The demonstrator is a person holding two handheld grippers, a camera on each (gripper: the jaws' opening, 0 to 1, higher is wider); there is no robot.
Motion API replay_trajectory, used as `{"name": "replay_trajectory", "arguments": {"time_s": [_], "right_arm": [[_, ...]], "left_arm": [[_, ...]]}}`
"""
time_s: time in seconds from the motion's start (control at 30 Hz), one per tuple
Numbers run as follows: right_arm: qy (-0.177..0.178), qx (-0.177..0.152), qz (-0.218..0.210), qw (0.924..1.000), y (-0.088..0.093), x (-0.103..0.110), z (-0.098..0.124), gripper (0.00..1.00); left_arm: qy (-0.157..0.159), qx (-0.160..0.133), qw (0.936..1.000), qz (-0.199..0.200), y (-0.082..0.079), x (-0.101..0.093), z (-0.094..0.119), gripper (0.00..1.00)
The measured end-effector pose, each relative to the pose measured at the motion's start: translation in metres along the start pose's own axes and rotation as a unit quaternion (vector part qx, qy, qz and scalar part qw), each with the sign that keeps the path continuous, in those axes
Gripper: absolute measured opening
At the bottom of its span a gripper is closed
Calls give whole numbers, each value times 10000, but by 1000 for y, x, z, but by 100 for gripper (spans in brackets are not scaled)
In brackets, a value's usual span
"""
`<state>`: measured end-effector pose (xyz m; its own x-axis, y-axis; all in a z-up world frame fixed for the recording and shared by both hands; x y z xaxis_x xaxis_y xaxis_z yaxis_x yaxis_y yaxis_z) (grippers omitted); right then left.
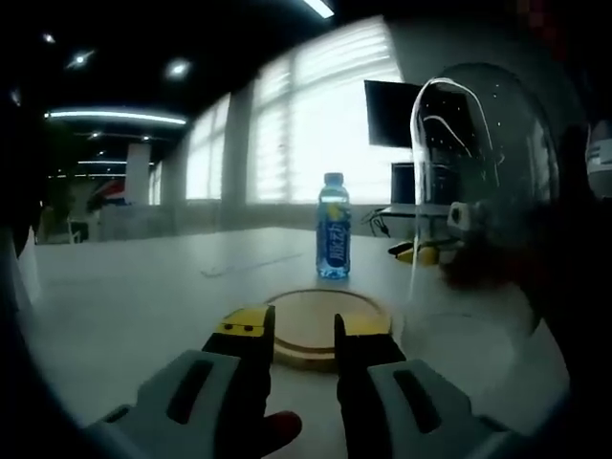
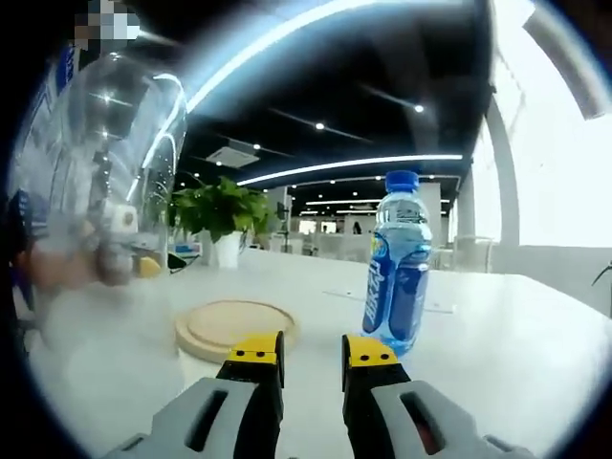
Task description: Open the cover put in the Mizone put the cover back on
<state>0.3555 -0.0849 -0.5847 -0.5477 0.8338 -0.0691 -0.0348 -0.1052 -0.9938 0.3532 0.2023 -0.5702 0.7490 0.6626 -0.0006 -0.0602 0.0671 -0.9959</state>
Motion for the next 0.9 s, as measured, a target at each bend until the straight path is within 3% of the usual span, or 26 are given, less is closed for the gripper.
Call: {"name": "replay_trajectory", "arguments": {"time_s": [0.37,0.9], "right_arm": [[289,4,-70,9996,0,-13,3,18],[431,-43,-77,9990,-2,-18,5,18]], "left_arm": [[-8,28,10000,-27,1,0,-1,20],[-32,47,9999,-117,1,0,0,20]]}}
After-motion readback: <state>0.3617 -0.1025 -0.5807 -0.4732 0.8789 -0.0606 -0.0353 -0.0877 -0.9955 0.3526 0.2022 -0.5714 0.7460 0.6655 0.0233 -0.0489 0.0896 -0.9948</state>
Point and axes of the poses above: the point that each gripper's makers call its tool centre point, and the gripper's own axes: z roughly backward along the fingers, x roughly to its left, y roughly out of its underside, the point moved 3 cm from there along z, roughly backward along the fingers, and after that the axes turned 4 degrees about x, right-handed, at the moved point
